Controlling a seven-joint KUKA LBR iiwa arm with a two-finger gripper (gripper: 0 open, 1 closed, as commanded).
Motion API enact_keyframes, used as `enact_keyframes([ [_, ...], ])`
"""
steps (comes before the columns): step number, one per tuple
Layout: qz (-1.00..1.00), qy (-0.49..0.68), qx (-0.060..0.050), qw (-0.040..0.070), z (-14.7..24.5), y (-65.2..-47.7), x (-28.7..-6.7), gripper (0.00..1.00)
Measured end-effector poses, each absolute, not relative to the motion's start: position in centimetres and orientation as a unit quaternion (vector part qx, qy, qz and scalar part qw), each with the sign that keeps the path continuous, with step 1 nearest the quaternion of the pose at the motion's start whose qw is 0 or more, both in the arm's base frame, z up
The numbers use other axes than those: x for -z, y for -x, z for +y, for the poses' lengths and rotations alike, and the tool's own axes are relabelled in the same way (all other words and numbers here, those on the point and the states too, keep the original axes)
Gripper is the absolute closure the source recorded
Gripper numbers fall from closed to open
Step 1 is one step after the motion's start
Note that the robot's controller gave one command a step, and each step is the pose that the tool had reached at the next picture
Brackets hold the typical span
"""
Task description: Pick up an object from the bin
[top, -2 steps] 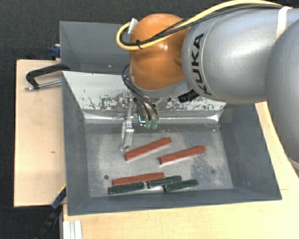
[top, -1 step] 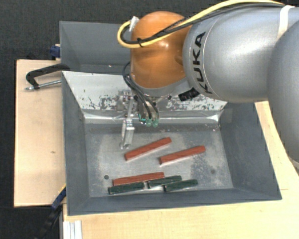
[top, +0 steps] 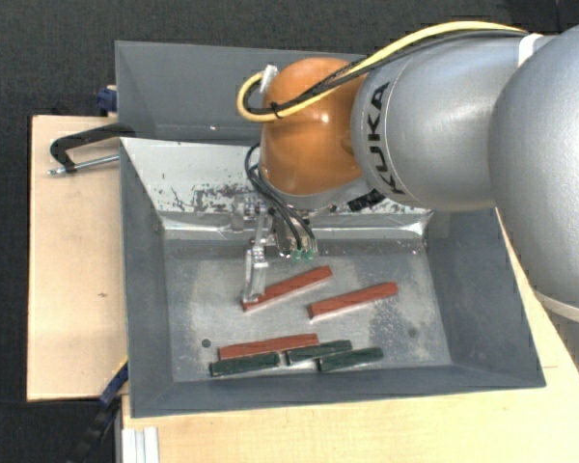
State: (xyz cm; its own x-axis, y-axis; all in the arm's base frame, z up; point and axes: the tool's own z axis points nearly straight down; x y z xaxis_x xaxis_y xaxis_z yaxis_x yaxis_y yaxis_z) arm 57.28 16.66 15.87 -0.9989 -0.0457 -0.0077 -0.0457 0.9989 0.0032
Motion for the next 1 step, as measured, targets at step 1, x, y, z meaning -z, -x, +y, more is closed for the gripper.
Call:
enact_keyframes([
  [1,0.994,0.109,-0.001,0.002,14.89,-54.87,-9.14,0.0],
])
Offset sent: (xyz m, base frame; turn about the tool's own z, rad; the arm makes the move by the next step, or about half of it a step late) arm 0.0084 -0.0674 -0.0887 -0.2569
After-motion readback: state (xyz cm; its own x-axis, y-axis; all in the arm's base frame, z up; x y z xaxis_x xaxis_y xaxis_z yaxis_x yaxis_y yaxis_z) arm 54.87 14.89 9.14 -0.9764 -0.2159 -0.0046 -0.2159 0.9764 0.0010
